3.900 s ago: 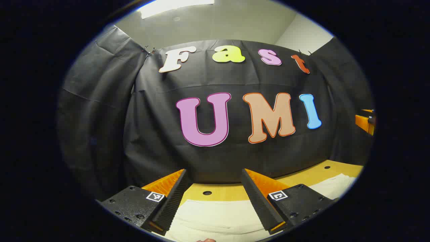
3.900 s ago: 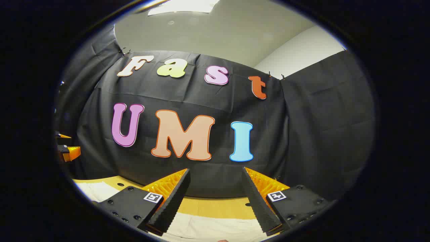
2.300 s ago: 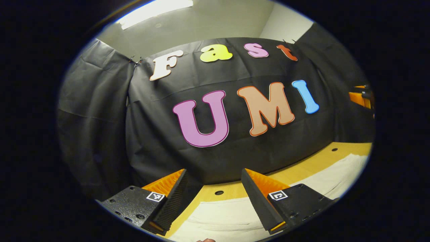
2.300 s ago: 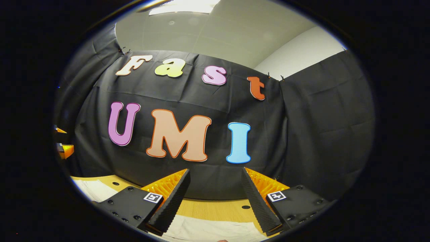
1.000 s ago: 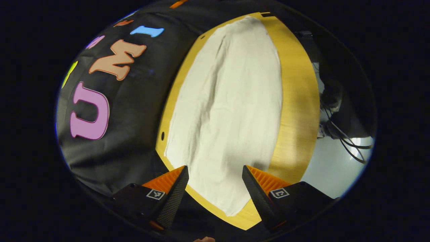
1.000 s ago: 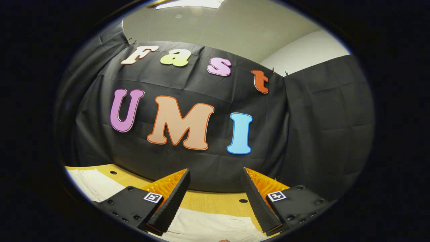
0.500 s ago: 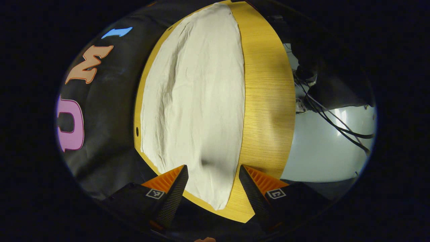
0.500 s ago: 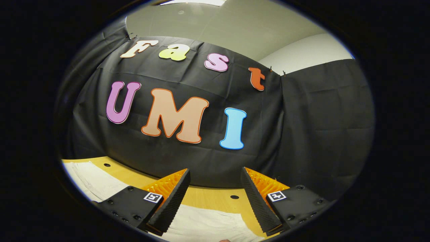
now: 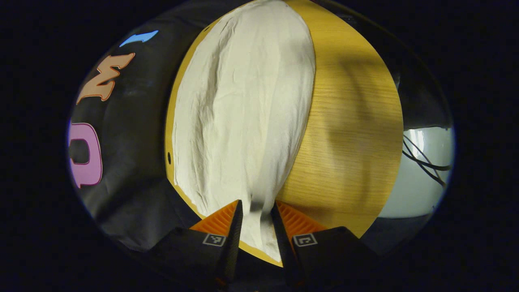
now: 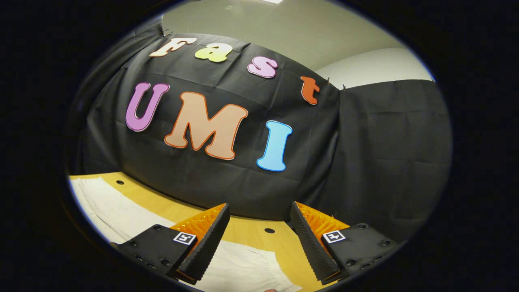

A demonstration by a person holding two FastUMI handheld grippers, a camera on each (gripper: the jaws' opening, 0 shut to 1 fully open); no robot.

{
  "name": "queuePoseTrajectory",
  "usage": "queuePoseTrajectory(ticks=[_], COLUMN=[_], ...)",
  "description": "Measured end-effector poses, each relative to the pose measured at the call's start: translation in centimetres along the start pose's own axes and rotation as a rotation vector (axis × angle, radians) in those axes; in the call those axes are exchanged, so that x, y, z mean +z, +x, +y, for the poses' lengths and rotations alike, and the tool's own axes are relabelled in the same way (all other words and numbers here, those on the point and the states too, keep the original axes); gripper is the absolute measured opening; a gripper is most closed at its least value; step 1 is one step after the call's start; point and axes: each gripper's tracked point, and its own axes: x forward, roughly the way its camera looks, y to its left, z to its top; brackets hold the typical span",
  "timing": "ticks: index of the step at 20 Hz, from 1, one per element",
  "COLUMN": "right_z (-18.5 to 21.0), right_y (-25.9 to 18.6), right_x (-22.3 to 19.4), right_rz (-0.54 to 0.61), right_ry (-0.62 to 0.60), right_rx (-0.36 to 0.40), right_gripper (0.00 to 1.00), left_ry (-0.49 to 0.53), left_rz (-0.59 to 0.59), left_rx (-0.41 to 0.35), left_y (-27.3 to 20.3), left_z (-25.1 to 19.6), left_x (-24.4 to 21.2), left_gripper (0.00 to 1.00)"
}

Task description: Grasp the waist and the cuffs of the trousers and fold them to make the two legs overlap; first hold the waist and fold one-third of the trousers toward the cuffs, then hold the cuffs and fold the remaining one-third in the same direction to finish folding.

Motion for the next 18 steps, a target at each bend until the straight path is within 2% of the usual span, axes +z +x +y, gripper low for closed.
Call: queuePoseTrajectory(ticks=[1,2,4,6,10,13,18], right_z=[-0.3,-0.5,-0.9,-1.2,-2.2,-2.7,-2.3], right_y=[-0.1,-0.1,-0.4,-0.9,-2.1,-3.3,-5.0], right_x=[-0.5,-1.1,-2.2,-3.3,-5.8,-8.1,-12.4], right_rz=[0.009,0.019,0.037,0.052,0.089,0.118,0.155], right_ry=[-0.023,-0.044,-0.088,-0.144,-0.273,-0.391,-0.646], right_rx=[0.005,0.01,0.026,0.045,0.09,0.137,0.274], right_gripper=[0.97,0.97,0.97,0.97,0.97,0.97,0.97], left_ry=[-0.012,-0.02,-0.031,-0.022,-0.022,-0.047,-0.049], left_rz=[0.01,0.011,0.02,0.021,0.017,0.021,0.027], left_rx=[-0.013,-0.022,-0.043,-0.034,-0.014,-0.015,0.0], left_y=[0.0,0.1,0.2,0.1,0.2,0.2,0.4], left_z=[-0.2,-0.3,-0.8,-0.8,-0.9,-0.9,-0.8], left_x=[0.0,0.0,-0.1,-0.1,-0.1,0.0,-0.2], left_gripper=[0.4,0.3,0.19,0.06,0.0,0.0,0.0])
